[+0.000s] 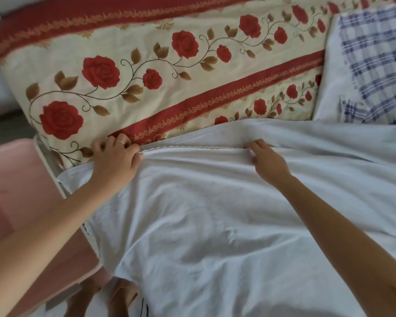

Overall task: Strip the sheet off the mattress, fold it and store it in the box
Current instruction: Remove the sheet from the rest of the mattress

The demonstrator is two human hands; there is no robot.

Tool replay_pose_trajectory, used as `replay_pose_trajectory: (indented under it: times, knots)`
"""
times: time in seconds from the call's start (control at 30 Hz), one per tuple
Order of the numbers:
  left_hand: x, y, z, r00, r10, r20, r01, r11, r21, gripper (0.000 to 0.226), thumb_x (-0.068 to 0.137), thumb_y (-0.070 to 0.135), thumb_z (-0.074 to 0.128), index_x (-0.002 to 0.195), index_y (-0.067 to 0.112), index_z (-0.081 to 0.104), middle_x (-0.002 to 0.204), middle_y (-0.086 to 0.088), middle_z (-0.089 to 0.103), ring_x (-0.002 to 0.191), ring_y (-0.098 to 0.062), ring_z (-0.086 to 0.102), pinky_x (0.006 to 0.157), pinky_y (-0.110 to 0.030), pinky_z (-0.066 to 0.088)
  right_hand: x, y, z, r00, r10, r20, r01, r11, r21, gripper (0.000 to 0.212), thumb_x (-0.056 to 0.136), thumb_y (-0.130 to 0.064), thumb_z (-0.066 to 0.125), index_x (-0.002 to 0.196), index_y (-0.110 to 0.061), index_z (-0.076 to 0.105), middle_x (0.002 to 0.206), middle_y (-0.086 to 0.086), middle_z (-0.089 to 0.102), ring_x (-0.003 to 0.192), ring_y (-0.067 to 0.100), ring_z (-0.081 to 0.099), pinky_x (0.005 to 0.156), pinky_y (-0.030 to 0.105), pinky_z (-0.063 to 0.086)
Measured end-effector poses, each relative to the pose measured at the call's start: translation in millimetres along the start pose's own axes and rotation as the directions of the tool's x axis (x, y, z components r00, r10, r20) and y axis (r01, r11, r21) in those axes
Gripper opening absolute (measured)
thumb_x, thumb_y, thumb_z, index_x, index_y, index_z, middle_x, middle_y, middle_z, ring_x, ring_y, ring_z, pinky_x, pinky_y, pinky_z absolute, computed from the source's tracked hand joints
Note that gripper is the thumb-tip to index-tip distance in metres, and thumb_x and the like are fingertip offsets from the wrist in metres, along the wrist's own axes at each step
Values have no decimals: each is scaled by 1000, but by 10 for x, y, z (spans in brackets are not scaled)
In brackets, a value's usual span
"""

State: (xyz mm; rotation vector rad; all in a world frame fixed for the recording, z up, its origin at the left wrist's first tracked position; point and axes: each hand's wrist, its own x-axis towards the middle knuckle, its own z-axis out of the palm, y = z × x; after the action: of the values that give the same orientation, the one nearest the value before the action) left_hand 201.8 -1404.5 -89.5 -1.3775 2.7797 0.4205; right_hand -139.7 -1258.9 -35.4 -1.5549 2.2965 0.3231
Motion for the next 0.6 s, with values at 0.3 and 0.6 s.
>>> replay_pose_trajectory:
  times: [0.3,0.6]
  knots:
    - [-45,48,86,995,-12,-96,17,999,52,32,91,25,36,87,8,63,93,-12,54,81,-32,47,82,-44,27,54,281,43,815,579,-36,-537,776,332,24,94,-10,38,104,-8,59,93,13,64,87,33,61,63,30,42]
    - [32,-25,227,980,45,-194,-25,994,104,29,91,15,38,80,1,61,90,-16,52,75,-33,47,76,-44,28,771,320,-316,906,417,-76,-335,813,476,25,96,-3,39,112,2,57,101,15,59,91,27,53,72,27,36]
